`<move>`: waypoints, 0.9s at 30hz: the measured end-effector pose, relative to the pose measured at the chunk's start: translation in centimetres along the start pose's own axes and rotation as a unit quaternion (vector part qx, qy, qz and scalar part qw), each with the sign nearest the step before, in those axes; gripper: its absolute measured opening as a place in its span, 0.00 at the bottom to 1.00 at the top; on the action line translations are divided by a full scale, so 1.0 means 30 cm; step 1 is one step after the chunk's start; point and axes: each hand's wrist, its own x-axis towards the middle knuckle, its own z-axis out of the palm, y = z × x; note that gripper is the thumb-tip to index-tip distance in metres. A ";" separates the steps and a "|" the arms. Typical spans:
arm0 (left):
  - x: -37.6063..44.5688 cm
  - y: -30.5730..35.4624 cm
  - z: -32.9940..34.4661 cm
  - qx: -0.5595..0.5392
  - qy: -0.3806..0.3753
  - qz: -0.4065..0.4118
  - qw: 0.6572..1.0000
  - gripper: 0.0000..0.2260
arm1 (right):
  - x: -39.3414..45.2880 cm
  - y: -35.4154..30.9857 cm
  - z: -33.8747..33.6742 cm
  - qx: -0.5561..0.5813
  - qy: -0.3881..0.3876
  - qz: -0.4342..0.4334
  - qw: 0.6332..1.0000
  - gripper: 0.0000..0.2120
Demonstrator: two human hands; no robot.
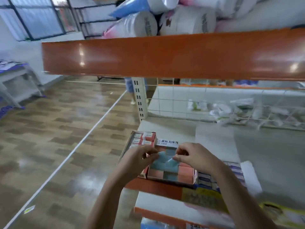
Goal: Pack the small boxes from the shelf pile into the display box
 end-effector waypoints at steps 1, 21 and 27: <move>0.016 -0.012 -0.006 0.000 -0.012 0.015 1.000 0.06 | -0.006 -0.010 0.005 -0.017 0.001 0.022 1.000 0.09; 0.087 -0.056 -0.019 -0.036 -0.120 0.073 0.989 0.08 | -0.060 -0.097 0.159 -0.169 0.068 0.107 0.977 0.08; 0.078 -0.030 -0.016 -0.025 -0.109 0.067 0.991 0.09 | -0.061 -0.107 0.180 -0.204 0.112 0.083 0.969 0.08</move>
